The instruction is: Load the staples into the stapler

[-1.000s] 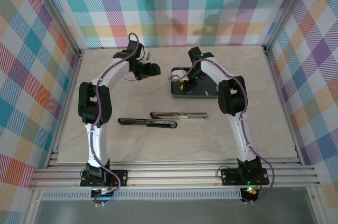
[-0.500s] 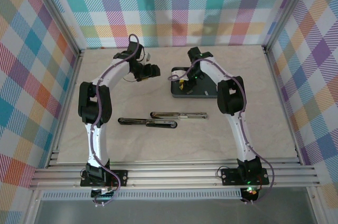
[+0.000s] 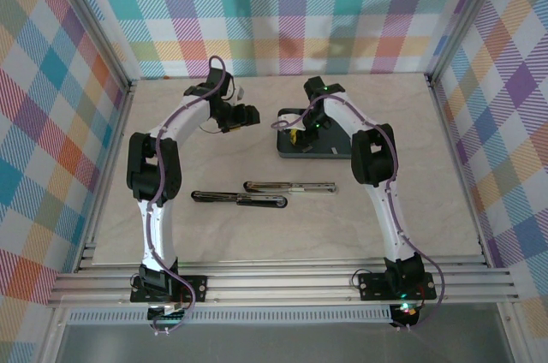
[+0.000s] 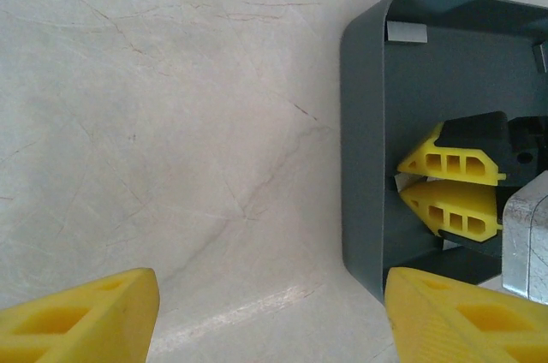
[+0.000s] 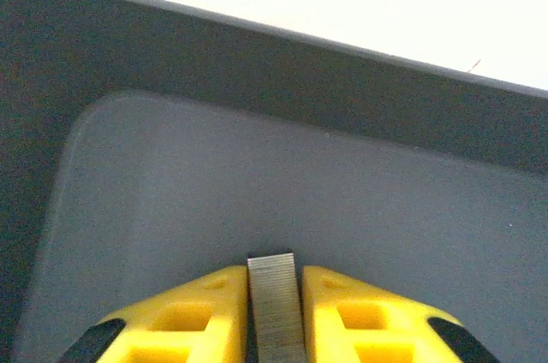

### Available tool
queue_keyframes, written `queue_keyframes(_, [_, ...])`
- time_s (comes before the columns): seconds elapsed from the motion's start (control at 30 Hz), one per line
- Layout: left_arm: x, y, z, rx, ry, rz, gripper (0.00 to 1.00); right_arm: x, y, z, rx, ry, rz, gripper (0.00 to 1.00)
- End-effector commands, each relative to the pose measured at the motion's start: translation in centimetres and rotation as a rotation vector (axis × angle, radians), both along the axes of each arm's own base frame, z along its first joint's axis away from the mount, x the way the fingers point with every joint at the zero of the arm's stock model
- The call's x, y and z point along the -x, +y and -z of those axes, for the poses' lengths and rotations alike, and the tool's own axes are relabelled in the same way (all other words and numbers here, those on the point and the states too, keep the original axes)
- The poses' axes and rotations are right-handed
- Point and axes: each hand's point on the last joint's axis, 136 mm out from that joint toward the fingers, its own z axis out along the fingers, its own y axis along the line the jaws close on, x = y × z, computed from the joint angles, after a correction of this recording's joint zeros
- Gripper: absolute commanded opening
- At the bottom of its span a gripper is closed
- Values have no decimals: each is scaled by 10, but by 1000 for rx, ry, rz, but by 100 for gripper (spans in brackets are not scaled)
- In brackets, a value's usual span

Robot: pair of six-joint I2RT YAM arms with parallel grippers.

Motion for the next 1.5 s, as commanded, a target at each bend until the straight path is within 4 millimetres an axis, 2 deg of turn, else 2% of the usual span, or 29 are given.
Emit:
queue_keyframes(0.0, [4, 5, -16, -7, -29, 5, 70, 5, 5, 1, -7, 28, 1, 24])
queue_keyframes(0.27, [6, 6, -27, -1, -53, 3, 70, 1, 15, -45, -91, -13, 42, 22])
queue_keyframes(0.57, [22, 11, -45, 0, -89, 3, 70, 20, 11, -90, -137, -12, 109, 22])
queue_keyframes(0.7, [34, 14, -53, 6, -108, 2, 70, 40, 4, -105, -150, 26, 174, 22])
queue_keyframes(0.87, [55, 19, -60, 14, -132, 6, 70, 84, -3, -119, -154, 162, 301, 21])
queue_keyframes(1.13, [91, 28, -63, 15, -167, 22, 71, 156, -16, -114, -156, 344, 561, 21])
queue_keyframes(1.47, [123, 39, -46, 0, -171, 21, 71, 212, -22, -72, -87, 399, 792, 19])
